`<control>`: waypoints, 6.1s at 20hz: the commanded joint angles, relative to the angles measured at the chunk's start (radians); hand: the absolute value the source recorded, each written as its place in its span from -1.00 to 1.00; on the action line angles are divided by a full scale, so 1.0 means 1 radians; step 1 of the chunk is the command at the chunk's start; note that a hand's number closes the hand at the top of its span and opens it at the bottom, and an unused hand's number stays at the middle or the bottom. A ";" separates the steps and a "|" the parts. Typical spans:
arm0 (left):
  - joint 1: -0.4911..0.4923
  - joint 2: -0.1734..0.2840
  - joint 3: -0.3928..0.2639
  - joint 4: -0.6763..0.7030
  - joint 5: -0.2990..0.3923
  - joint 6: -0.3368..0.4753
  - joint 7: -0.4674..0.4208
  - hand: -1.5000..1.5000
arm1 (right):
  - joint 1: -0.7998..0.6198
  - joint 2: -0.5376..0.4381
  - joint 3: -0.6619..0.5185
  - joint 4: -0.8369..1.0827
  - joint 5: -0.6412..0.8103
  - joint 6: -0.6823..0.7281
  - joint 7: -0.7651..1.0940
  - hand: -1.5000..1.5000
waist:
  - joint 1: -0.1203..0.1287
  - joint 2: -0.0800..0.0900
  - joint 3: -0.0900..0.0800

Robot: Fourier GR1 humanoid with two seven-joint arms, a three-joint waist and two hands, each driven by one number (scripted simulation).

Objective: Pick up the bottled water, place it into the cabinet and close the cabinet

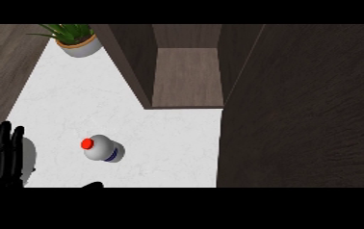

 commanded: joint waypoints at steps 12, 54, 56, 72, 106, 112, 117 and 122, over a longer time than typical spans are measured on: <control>0.039 -0.005 0.169 0.425 0.339 -0.129 -0.280 -1.00 | 0.300 -0.035 0.113 -0.206 0.095 0.029 -0.112 -1.00 | -0.011 -0.002 -0.002; -0.523 0.093 0.204 1.750 0.184 -0.439 -1.261 1.00 | 0.456 -0.160 0.132 -0.196 0.128 0.015 -0.324 -1.00 | -0.027 0.008 -0.003; -0.522 0.102 0.203 1.773 0.169 -0.436 -1.307 1.00 | 0.486 -0.160 0.141 -0.173 0.123 0.018 -0.354 -1.00 | -0.020 0.004 -0.002; -0.618 -0.005 -0.058 1.493 0.380 -0.337 -1.001 1.00 | 0.494 -0.183 0.153 -0.228 0.103 -0.023 -0.308 -1.00 | -0.007 0.000 -0.001; -1.364 -0.005 -0.204 1.985 0.607 0.319 -0.663 1.00 | 0.496 -0.208 -0.043 -0.076 -0.026 0.091 -0.490 -1.00 | -0.048 0.025 0.001; -1.445 0.003 -0.194 2.140 0.566 0.400 -0.654 -1.00 | 0.527 -0.214 -0.039 -0.101 0.005 0.117 -0.514 -1.00 | -0.075 0.034 -0.001; -1.498 -0.005 -0.165 2.167 0.569 0.447 -0.685 -1.00 | 0.509 -0.211 -0.033 -0.100 -0.001 0.135 -0.525 -1.00 | -0.074 0.033 -0.001; -1.489 0.036 -0.053 2.027 0.664 0.300 -0.845 -1.00 | 0.504 -0.205 -0.033 -0.078 0.005 0.135 -0.523 -1.00 | -0.055 0.034 -0.004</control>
